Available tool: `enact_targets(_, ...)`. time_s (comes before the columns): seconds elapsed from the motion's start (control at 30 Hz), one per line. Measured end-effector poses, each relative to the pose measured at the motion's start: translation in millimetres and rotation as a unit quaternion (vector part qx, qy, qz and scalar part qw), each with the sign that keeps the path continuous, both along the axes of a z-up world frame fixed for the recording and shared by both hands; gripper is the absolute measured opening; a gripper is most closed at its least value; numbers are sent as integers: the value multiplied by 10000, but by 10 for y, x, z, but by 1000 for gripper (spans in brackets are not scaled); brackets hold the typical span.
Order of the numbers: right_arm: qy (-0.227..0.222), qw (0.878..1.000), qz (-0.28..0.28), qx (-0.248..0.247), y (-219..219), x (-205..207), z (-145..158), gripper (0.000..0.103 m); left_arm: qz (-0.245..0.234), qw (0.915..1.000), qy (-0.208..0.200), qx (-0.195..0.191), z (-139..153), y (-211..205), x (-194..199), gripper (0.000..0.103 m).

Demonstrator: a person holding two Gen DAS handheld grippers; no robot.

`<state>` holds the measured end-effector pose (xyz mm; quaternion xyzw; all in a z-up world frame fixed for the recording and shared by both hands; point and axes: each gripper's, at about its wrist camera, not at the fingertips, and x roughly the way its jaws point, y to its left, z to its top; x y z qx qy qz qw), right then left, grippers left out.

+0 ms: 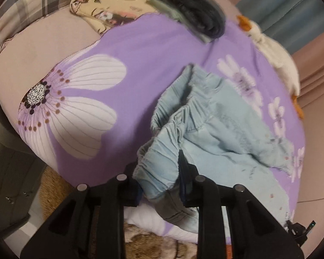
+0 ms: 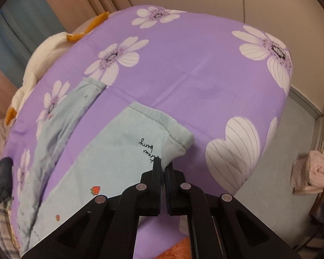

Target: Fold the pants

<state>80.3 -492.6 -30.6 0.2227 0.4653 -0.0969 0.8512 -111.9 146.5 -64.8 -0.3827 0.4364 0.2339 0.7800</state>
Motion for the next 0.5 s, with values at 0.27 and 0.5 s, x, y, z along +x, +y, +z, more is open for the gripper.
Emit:
enact_targets(0.27,602,9978,-134,-251,-65,86,-428,4,-67,9983,569,-144,-228,-14,70,32)
enact_targets(0.5,231,9965,106,-792,259,226,198,64,-122,9993,-302,201,431,-75,197,84)
